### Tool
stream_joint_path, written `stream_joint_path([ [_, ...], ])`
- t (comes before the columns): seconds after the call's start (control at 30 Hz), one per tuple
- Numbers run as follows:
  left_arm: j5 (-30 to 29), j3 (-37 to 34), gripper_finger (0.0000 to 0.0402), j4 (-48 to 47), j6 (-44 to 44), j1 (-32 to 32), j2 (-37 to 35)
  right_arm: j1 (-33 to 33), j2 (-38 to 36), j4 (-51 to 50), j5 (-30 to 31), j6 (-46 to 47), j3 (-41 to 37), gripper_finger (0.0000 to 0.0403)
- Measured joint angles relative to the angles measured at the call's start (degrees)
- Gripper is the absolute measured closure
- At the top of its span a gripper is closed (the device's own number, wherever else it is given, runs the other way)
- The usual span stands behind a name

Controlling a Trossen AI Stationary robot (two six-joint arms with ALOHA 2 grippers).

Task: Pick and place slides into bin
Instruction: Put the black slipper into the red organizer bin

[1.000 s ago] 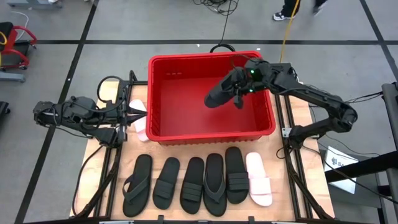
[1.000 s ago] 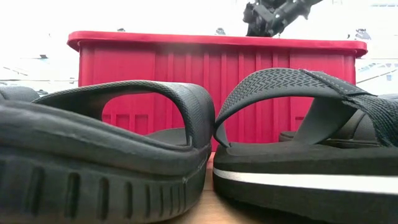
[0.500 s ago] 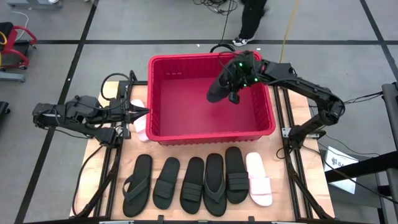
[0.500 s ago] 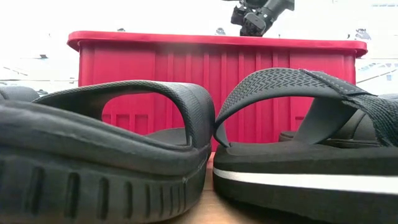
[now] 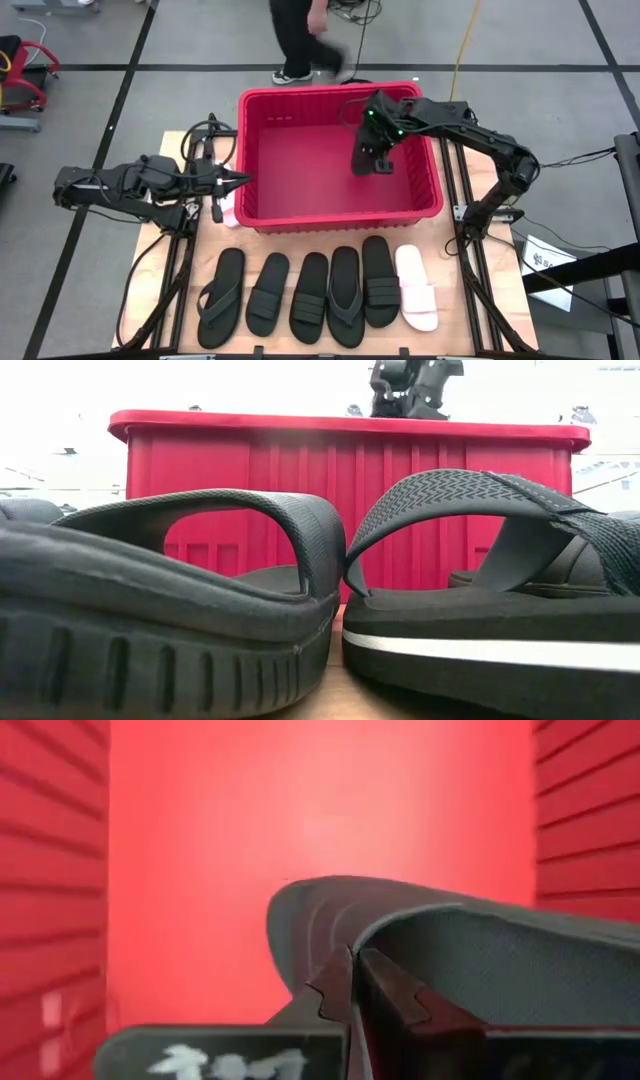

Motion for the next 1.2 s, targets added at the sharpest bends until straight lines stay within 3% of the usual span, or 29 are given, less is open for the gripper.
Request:
stream_joint_path([
  [0.17, 0.37, 0.00, 0.0376, -0.07, 0.00, 0.39, 0.94, 0.22, 4.01, -4.23, 4.01, -5.23, 0.00, 0.0403],
  [0.47, 0.39, 0.00, 0.0376, -0.04, -0.05, 0.39, 0.89, -0.18, 7.16, -11.72, 3.93, -1.11, -0.02, 0.0403],
  [1.2, 0.42, 0.00, 0.0376, -0.05, 2.06, 0.35, 0.89, -4.41, 8.75, -3.92, 7.01, 2.65, -6.23, 0.0403],
])
